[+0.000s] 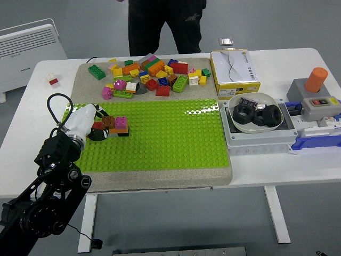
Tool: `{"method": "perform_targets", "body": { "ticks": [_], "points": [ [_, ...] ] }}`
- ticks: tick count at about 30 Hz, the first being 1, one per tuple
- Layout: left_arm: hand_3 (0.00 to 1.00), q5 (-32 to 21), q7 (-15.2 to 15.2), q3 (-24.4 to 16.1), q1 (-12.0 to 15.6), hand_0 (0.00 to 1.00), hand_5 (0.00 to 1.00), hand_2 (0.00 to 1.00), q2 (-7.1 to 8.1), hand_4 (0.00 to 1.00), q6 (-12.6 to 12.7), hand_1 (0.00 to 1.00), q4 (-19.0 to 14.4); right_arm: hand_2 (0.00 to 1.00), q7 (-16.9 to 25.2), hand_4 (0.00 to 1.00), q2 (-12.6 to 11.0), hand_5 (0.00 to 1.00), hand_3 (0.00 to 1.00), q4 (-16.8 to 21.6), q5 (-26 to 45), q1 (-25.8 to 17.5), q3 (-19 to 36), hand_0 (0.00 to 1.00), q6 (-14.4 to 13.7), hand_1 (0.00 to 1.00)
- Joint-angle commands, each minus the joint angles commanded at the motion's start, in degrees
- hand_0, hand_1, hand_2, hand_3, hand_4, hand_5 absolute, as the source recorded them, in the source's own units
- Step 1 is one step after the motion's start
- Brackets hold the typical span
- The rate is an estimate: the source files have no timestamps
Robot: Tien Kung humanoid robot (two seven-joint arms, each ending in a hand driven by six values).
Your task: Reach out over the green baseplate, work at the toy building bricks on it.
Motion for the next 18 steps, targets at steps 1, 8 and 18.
{"method": "perform_targets", "body": {
  "ticks": [1, 8, 18],
  "points": [
    [0.289, -0.06, -0.04, 0.01, -0.01, 0.851, 0.002, 0.68, -0.02, 0.559, 0.16, 0.798, 0.14, 0.719, 0.0, 0.726, 0.01, 0.983, 0.715, 0.0, 0.0, 0.0, 0.0, 0.673, 0.0, 0.644],
    [0.291, -0.54, -0.16, 0.28, -0.02, 0.851, 0.002, 0.677, -0.14, 0.564, 0.79, 0.799, 0.7, 0.719, -0.03, 0.727, 0.02, 0.988, 0.715, 0.01, 0.0, 0.0, 0.0, 0.673, -0.01, 0.643],
    [0.312, -1.03, -0.73, 0.45, 0.05, 0.853, 0.002, 0.67, -0.12, 0.573, 2.33, 0.8, 0.98, 0.719, -0.1, 0.727, 0.01, 0.987, 0.715, 0.03, 0.0, 0.02, 0.0, 0.673, 0.05, 0.643]
  ]
}}
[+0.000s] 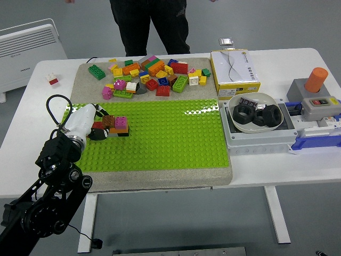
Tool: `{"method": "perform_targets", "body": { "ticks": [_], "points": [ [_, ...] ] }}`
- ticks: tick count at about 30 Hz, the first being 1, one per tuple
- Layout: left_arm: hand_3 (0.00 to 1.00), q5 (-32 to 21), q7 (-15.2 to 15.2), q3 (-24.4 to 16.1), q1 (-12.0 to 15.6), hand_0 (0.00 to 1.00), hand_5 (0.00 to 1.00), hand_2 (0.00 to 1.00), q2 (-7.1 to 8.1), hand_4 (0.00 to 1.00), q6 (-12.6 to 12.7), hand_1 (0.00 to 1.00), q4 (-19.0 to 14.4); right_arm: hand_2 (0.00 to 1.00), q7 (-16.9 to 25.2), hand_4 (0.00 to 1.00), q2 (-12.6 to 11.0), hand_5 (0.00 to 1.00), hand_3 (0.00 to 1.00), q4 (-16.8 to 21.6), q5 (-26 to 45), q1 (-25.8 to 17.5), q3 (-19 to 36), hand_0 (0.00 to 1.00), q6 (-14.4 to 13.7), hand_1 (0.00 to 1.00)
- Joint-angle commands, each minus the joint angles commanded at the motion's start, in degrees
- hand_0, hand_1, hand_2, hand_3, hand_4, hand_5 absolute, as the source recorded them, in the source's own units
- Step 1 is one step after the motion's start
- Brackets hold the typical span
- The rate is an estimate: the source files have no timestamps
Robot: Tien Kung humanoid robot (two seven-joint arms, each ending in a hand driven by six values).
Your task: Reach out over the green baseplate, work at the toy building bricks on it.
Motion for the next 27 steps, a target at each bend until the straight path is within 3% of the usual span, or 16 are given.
{"method": "perform_targets", "body": {
  "ticks": [1, 12, 13, 18, 19, 27],
  "points": [
    [0.346, -0.03, 0.01, 0.05, 0.01, 0.856, 0.002, 0.673, 0.01, 0.593, 0.0, 0.804, 0.04, 0.719, 0.0, 0.727, 0.0, 0.987, 0.715, 0.0, 0.0, 0.01, 0.0, 0.673, 0.0, 0.642],
    [0.363, -0.32, -0.15, 0.28, 0.05, 0.855, 0.002, 0.675, 0.05, 0.6, 0.1, 0.807, 0.23, 0.718, -0.03, 0.727, 0.01, 0.988, 0.714, 0.01, 0.0, 0.02, 0.0, 0.673, -0.02, 0.643],
    [0.426, -0.45, -0.2, 0.3, 0.04, 0.857, 0.002, 0.696, 0.13, 0.586, 0.13, 0.812, 0.23, 0.718, -0.03, 0.727, 0.0, 0.988, 0.715, 0.01, 0.0, 0.02, 0.0, 0.674, -0.02, 0.643],
    [0.426, -1.66, -0.55, 0.72, -0.13, 0.857, 0.002, 0.696, 0.7, 0.586, 0.01, 0.812, 0.18, 0.718, -0.18, 0.727, -0.03, 0.988, 0.715, 0.16, 0.0, 0.07, 0.0, 0.674, 0.0, 0.643],
    [0.478, -1.72, -0.6, 0.78, -0.14, 0.858, 0.002, 0.712, 0.72, 0.372, 0.0, 0.814, 0.19, 0.717, -0.23, 0.727, -0.03, 0.99, 0.712, 0.21, 0.0, 0.09, 0.0, 0.674, 0.01, 0.642],
    [0.498, -1.86, -0.73, 0.95, -0.17, 0.86, 0.002, 0.731, 0.67, 0.366, 0.09, 0.815, 0.42, 0.717, -0.4, 0.726, -0.03, 0.989, 0.711, 0.36, 0.0, 0.16, 0.0, 0.674, 0.02, 0.641]
  ]
}}
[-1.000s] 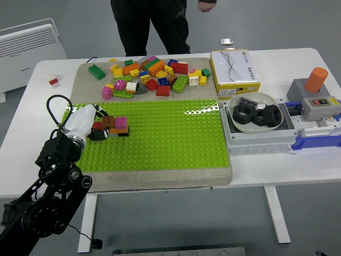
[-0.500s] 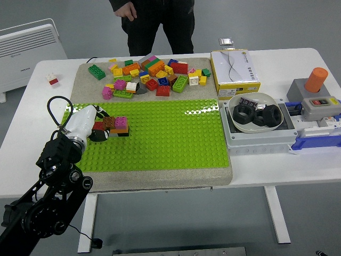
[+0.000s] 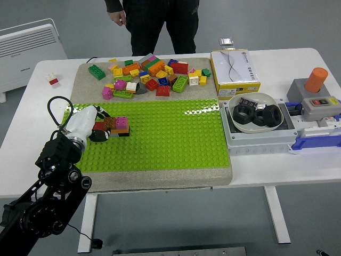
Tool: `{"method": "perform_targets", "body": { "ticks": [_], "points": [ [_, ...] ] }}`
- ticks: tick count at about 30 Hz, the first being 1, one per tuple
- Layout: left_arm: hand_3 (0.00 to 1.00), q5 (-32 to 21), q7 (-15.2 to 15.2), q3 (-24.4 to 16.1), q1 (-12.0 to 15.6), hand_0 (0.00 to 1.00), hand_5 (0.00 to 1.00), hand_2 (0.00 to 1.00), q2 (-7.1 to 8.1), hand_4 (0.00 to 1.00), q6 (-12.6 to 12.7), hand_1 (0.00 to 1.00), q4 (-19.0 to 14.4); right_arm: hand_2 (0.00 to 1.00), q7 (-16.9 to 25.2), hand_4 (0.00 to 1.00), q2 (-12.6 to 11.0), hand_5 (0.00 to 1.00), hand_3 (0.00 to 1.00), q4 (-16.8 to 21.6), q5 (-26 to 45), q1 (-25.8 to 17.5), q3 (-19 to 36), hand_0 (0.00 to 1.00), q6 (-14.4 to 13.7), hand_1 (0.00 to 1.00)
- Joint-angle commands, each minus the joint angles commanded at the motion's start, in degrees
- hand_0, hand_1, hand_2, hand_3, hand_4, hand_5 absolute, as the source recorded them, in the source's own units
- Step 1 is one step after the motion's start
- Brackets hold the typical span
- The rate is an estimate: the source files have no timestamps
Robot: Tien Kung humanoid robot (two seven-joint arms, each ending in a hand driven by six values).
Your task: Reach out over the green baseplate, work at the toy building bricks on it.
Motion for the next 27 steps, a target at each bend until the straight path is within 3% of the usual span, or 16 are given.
{"method": "perform_targets", "body": {
  "ticks": [27],
  "points": [
    [0.53, 0.07, -0.74, 0.48, 0.02, 0.862, 0.002, 0.747, -0.09, 0.376, 0.62, 0.822, 0.65, 0.717, -0.65, 0.727, 0.05, 0.998, 0.709, 0.56, 0.0, 0.04, 0.0, 0.674, -0.04, 0.64]
  ]
}}
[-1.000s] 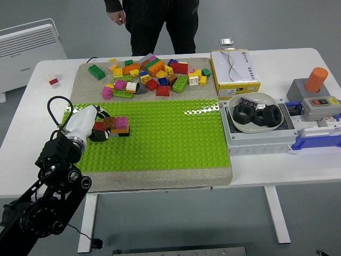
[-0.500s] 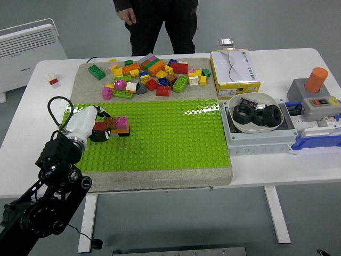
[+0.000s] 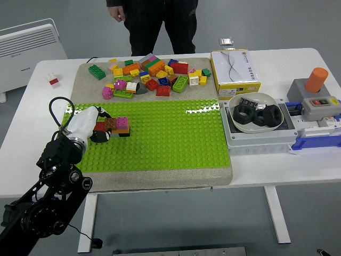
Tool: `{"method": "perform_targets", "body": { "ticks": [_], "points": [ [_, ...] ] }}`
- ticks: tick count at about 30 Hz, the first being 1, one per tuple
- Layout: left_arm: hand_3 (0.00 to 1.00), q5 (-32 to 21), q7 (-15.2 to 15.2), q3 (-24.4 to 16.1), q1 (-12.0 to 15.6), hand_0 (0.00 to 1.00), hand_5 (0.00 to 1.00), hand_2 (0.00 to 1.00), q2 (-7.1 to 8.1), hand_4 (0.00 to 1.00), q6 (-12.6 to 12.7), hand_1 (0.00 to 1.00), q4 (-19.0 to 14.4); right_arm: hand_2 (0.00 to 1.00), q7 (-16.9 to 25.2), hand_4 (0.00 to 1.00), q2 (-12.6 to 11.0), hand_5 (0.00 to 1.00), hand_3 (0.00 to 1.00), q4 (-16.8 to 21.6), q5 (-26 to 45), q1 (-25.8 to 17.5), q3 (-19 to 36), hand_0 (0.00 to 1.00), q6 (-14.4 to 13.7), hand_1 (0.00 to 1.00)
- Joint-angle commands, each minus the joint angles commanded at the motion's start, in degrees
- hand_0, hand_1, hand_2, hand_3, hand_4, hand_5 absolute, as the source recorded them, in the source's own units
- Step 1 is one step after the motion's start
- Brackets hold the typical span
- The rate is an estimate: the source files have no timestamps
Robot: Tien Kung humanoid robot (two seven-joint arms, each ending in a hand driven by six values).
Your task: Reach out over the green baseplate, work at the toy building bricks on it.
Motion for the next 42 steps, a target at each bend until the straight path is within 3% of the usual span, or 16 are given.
{"method": "perform_targets", "body": {
  "ticks": [42],
  "points": [
    [0.642, -0.19, -0.23, 0.18, 0.02, 0.868, 0.002, 0.768, 0.01, 0.399, -0.34, 0.837, 0.57, 0.715, -0.14, 0.723, 0.02, 0.998, 0.707, 0.07, 0.0, 0.04, 0.0, 0.673, -0.14, 0.641]
  ]
}}
